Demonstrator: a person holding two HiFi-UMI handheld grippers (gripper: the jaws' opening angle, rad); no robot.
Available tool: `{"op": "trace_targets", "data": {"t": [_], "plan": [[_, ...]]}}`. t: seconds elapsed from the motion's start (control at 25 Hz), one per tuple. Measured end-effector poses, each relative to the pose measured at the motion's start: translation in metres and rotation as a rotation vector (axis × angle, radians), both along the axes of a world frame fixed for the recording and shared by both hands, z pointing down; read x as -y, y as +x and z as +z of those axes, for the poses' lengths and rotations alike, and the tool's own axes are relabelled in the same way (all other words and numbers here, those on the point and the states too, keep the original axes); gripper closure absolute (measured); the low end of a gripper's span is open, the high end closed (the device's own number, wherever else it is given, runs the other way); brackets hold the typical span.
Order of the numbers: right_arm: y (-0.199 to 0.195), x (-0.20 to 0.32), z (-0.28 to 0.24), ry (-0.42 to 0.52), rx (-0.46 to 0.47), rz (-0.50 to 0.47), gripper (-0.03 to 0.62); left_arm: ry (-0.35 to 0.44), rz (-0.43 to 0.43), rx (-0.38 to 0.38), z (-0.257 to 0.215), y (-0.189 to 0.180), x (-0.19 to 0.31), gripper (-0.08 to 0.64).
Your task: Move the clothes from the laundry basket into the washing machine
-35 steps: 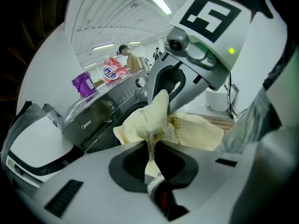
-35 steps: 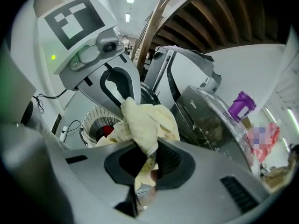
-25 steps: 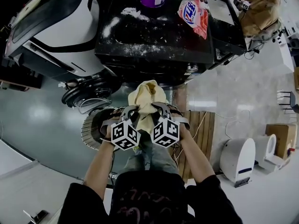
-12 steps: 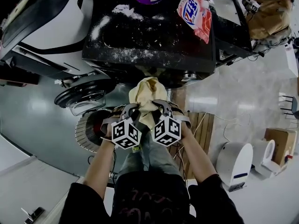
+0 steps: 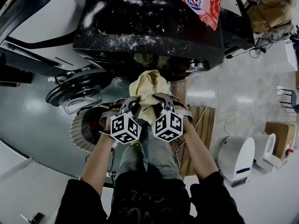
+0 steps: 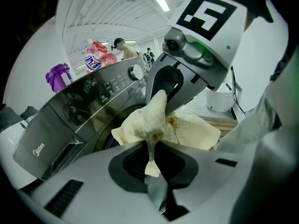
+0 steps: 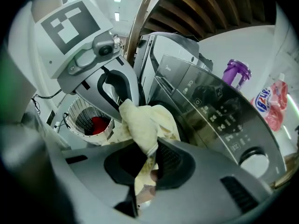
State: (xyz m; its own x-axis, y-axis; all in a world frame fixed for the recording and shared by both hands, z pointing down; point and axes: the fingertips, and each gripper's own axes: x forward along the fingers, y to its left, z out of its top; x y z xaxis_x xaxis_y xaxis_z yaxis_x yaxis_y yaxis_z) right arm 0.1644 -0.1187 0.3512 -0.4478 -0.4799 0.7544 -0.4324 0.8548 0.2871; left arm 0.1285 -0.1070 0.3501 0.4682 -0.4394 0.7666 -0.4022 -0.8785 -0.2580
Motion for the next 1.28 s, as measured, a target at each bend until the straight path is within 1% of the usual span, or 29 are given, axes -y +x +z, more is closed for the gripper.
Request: {"op": "trace_targets", "data": {"t": [0.2,0.4,0.56,0.76,0.92,1.12,1.28], "plan": [[0.000,0.005,0.030,0.019,-0.015,-0.005,0.549,0.016,0.004,-0.011,0.031,0.000,0.005,0.517],[0.002,0.016,0.059,0.050,-0.011,0.004,0.549,0.056,0.014,-0.024,0.061,0.002,0.017,0.517],[0.005,0.023,0.081,0.070,-0.008,0.025,0.549,0.089,0.032,-0.019,0.082,0.005,0.025,0.517],[0.008,0.035,0.102,0.116,-0.014,0.032,0.549,0.119,0.028,-0.048,0.107,0.008,0.036,0.517],[0.009,0.052,0.117,0.153,0.009,0.058,0.549,0.166,0.035,-0.052,0.122,0.009,0.052,0.517],[0.008,0.070,0.138,0.199,0.012,0.052,0.549,0.223,0.033,-0.047,0.144,0.008,0.071,0.517],[0.007,0.093,0.152,0.251,0.032,0.080,0.549,0.291,0.021,-0.047,0.159,0.008,0.094,0.518]]}}
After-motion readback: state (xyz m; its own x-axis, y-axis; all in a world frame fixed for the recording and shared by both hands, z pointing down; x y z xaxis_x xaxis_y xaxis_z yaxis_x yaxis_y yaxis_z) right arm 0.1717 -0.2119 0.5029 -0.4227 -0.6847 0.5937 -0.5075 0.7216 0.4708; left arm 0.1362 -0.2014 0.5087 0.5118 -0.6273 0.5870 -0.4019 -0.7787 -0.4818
